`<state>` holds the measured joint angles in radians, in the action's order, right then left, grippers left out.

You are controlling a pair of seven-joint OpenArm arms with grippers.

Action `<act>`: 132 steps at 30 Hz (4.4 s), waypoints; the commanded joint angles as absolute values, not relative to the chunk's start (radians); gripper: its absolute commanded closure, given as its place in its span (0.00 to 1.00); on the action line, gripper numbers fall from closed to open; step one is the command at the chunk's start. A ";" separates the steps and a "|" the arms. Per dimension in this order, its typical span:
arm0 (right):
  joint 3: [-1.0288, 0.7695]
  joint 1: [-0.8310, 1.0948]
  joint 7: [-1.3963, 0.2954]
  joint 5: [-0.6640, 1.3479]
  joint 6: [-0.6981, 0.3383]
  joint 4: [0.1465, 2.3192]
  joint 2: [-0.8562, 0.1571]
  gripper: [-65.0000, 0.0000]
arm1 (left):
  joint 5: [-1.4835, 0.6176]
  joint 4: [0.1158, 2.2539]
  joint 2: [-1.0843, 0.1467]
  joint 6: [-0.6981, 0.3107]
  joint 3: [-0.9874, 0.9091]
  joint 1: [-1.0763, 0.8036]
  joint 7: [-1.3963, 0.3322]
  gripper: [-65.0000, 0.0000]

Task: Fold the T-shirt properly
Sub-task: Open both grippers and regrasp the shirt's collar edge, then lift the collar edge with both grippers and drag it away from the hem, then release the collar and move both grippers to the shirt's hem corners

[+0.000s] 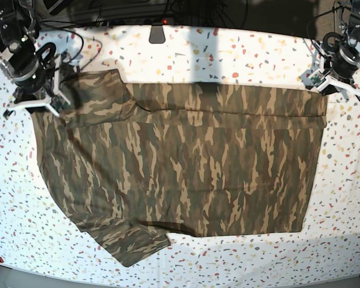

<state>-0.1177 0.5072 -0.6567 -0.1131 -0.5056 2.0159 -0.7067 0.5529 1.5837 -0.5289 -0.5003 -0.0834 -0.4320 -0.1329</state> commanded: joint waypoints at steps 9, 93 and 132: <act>-0.127 0.630 -0.660 -0.136 -0.544 2.031 -0.723 0.69 | 0.549 1.589 -0.543 -0.505 -0.089 -0.434 -0.126 1.00; -0.258 0.982 -0.437 -0.277 -0.384 1.783 -0.720 0.63 | 0.358 1.907 -0.564 -0.459 -0.216 -0.789 -0.377 0.56; -0.359 0.472 -0.416 0.404 -0.422 1.805 -0.723 0.63 | -0.498 1.526 -0.623 -0.550 -0.310 -0.181 -0.381 0.56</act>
<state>-0.3447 0.4744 -0.4358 0.4011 -0.4305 1.7916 -0.7010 -0.4850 1.5093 -0.6025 -0.5507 -0.3004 -0.1894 -0.4023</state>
